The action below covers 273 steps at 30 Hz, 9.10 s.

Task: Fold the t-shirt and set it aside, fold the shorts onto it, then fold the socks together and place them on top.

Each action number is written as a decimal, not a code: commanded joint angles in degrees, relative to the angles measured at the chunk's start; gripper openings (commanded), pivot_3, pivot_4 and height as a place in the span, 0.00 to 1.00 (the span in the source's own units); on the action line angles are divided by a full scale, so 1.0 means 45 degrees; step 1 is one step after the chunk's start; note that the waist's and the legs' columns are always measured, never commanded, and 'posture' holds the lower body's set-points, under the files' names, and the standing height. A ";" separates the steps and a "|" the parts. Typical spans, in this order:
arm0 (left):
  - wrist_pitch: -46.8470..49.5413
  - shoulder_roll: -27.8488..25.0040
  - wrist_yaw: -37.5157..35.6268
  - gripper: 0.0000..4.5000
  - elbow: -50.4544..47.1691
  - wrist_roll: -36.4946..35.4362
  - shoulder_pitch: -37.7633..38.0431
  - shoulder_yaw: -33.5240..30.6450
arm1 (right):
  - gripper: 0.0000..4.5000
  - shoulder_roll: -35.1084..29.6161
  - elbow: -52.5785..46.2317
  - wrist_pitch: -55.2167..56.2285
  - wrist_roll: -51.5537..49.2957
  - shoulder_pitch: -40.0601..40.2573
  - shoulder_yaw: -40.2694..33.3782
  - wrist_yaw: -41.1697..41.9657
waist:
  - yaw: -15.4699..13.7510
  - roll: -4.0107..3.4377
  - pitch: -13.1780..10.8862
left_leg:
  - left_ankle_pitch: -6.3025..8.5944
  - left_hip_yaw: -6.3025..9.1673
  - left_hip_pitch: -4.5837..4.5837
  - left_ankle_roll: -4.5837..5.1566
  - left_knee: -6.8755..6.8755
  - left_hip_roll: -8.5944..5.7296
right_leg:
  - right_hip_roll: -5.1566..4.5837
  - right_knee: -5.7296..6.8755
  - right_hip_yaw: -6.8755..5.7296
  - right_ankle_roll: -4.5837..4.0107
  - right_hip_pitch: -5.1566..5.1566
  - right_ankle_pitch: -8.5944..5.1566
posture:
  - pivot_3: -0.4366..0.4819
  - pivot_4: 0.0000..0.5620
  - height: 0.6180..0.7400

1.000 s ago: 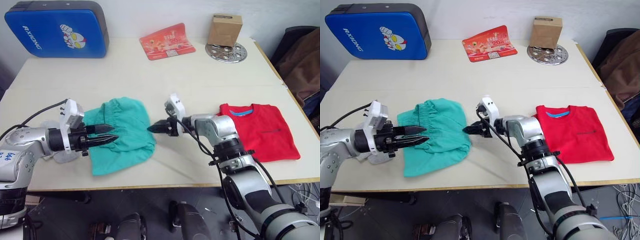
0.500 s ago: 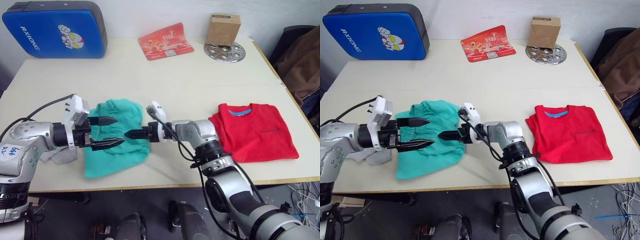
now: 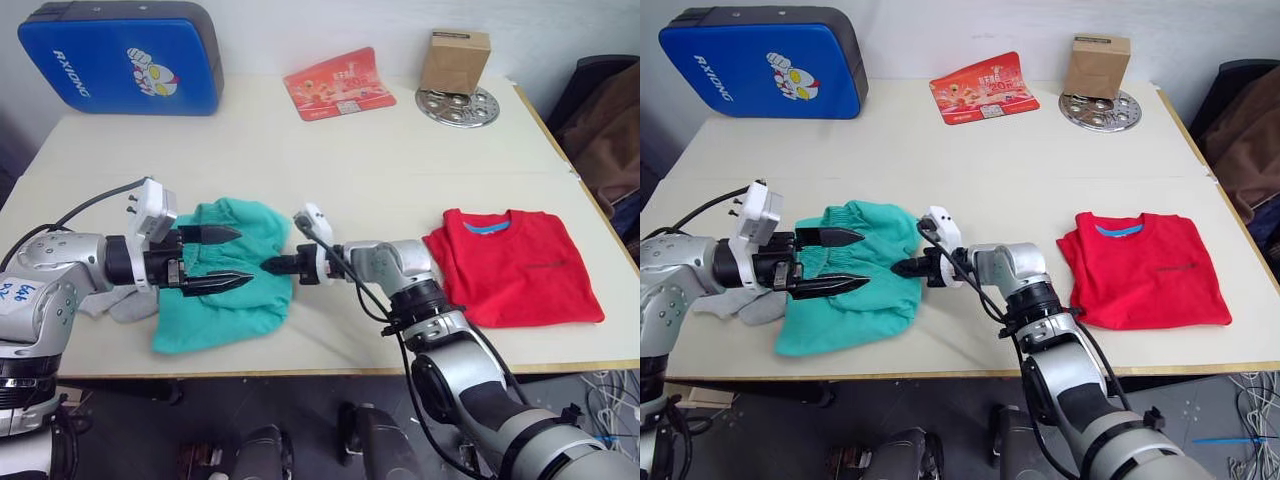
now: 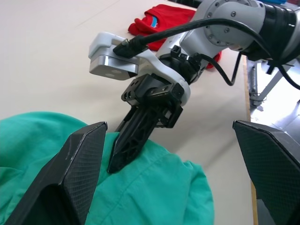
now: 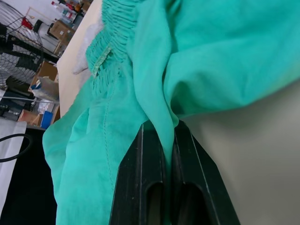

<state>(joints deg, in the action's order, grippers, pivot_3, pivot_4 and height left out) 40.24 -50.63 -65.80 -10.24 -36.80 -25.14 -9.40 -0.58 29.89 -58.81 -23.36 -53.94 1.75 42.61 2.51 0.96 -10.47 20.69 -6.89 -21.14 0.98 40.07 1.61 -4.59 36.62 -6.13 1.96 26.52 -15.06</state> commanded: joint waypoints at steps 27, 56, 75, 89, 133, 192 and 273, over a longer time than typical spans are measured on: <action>-0.1457 0.3052 -0.1718 1.00 0.1232 0.0415 -0.4005 0.2932 | 0.01 -1.5430 -0.4656 -0.0111 -0.1239 0.7655 -0.6419 0.2155 | -0.0554 -0.0028 -0.0020 | -0.0010 -0.0050 0.0028 0.0024 0.0003 -0.0009 | 0.0028 -0.0088 0.0026 0.0028 -0.0024 0.0016 | 0.48 0.27 1.00; -0.1607 0.3151 -0.1632 1.00 0.2137 0.1101 -0.3932 0.2913 | 0.99 -1.3515 -0.9087 0.3772 -0.0874 1.0737 -0.9558 0.0552 | -0.0558 -0.0041 -0.0019 | -0.0023 -0.0044 0.0048 0.0007 0.0013 -0.0015 | 0.0035 -0.0042 0.0038 0.0028 -0.0029 0.0016 | 0.48 0.27 1.00; -0.3696 -0.0712 0.2323 1.00 0.2824 0.3955 0.3004 -0.1688 | 0.99 -1.1568 -1.3745 0.0961 -0.7414 0.6092 -0.3450 0.1193 | -0.0828 -0.0018 -0.0018 | 0.0011 -0.0015 0.0060 0.0032 0.0002 -0.0002 | -0.0018 -0.0058 0.0008 -0.0017 -0.0039 -0.0010 | 0.48 0.27 1.00; -0.4648 -0.0735 0.3112 0.96 0.7271 0.5863 0.1023 -0.0177 | 0.99 -1.1373 -1.3759 0.1619 -0.7121 0.6647 -0.3083 0.1136 | -0.0828 -0.0002 -0.0008 | 0.0017 -0.0024 0.0039 0.0037 0.0001 0.0001 | -0.0007 -0.0015 -0.0010 -0.0013 -0.0023 -0.0007 | 0.48 0.27 1.00; 1.0679 1.0223 1.1077 0.18 0.1444 0.3090 -0.4373 0.0524 | 1.00 -1.0924 -1.3807 0.2683 -0.4306 0.8334 -0.2231 -0.0248 | -0.0880 0.0026 0.0007 | -0.0026 0.0003 0.0057 -0.0003 0.0026 -0.0019 | 0.0015 -0.0009 0.0014 0.0014 -0.0057 0.0012 | 0.48 0.27 1.00; -0.2510 0.2474 -0.0765 0.37 0.5252 0.5331 -0.3081 0.5505 | 0.00 -0.5332 -0.8308 0.0513 -0.1028 0.4372 0.0344 -0.2866 | -0.0513 0.0024 0.0006 | -0.0029 0.0002 0.0011 -0.0012 0.0024 0.0003 | 0.0021 0.0057 -0.0018 -0.0034 0.0001 -0.0017 | 0.48 0.27 1.00; -0.8124 0.6890 -0.0921 0.99 1.6237 0.8655 -0.9794 0.5449 | 0.56 -0.3004 -1.4961 -0.7485 -0.4653 0.8669 -0.2134 -0.4527 | -0.0549 0.0027 0.0006 | -0.0022 0.0012 -0.0009 0.0008 0.0018 -0.0019 | 0.0027 0.0039 -0.0038 -0.0023 0.0006 -0.0011 | 0.48 0.27 1.00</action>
<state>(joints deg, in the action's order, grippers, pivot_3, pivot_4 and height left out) 4.67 -19.82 -69.60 63.52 1.82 -67.42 16.27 -15.12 -36.82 -92.20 -43.08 -15.43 -7.25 22.84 0.04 1.08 -10.45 20.59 -6.84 -21.17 1.02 40.15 1.54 -4.46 36.80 -6.30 1.86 26.54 -15.11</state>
